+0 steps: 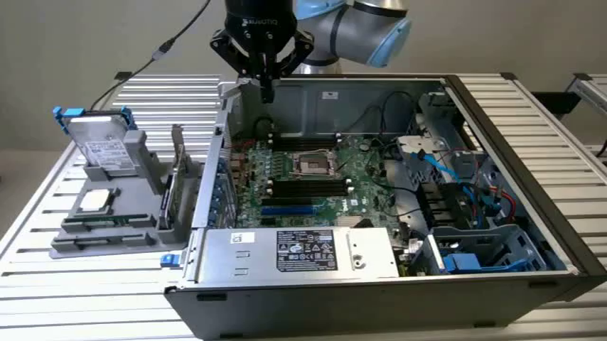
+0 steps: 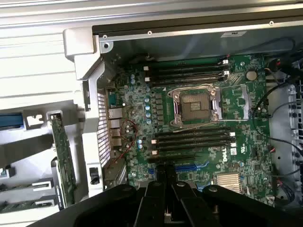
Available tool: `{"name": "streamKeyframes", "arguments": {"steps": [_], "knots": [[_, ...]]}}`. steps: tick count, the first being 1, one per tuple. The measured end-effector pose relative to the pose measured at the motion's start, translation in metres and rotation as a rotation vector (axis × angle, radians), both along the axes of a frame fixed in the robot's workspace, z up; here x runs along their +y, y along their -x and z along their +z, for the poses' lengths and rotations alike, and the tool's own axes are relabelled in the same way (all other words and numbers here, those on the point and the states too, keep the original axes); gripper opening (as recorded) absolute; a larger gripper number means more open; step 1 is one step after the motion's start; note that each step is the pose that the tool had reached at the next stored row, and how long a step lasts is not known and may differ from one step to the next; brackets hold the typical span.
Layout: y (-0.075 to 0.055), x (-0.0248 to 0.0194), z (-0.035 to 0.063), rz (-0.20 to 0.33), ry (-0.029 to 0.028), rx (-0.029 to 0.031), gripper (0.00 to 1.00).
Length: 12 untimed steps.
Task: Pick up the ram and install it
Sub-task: 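Reach for the ram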
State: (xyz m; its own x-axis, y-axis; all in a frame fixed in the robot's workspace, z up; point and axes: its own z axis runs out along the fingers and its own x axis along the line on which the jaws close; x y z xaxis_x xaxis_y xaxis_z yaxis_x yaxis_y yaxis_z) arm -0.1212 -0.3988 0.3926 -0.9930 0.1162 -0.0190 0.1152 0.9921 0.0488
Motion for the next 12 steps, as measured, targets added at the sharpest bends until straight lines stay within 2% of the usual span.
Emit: {"name": "streamKeyframes", "arguments": {"steps": [12], "knots": [[0.0004, 0.0001, 0.0, -0.002, 0.0001, 0.0002, 0.1]]}}
